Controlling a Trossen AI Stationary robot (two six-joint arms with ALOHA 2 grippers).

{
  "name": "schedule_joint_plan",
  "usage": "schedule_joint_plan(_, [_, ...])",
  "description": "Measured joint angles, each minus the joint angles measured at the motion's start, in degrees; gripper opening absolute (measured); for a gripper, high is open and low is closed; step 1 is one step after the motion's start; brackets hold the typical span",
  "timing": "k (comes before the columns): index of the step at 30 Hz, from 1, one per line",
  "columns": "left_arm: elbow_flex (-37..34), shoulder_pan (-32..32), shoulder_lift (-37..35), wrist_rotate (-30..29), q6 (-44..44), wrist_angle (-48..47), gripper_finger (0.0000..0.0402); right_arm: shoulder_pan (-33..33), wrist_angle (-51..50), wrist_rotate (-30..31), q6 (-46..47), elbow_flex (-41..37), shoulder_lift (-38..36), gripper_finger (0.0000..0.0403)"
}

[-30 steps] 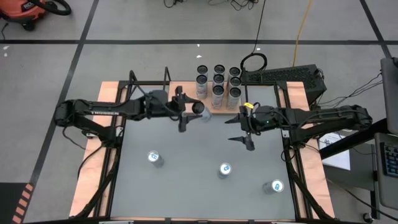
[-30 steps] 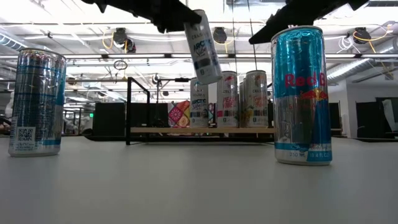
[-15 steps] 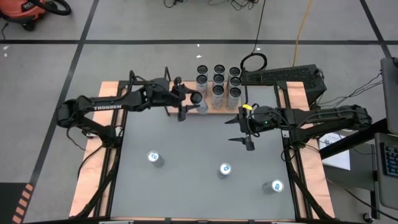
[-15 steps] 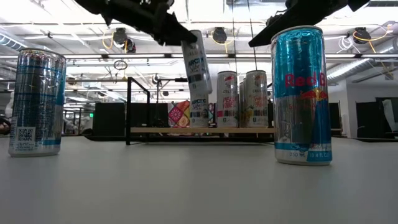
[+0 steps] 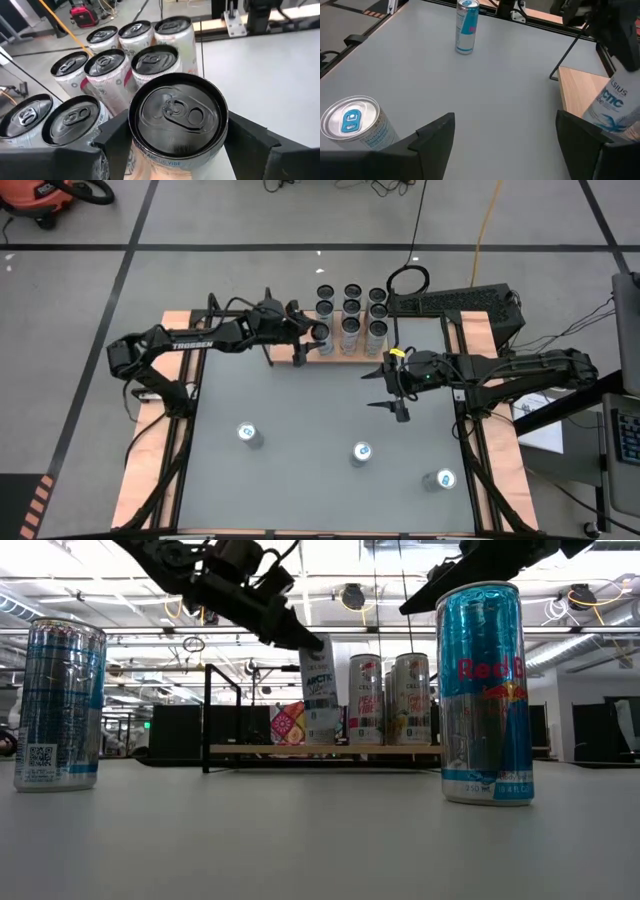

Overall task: Place canned beverage on shelf
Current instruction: Put the white blue soda can on the shelf aligned with the white blue soda cans

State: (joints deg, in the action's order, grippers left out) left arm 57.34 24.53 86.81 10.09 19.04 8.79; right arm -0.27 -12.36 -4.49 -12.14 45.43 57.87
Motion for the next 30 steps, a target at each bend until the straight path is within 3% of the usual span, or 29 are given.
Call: schedule_joint_plan(30, [0.07, 2.17, 3.51, 2.90, 2.33, 1.55, 0.0258, 0.00, 0.04, -0.07, 0.94, 0.00, 0.00, 0.0279])
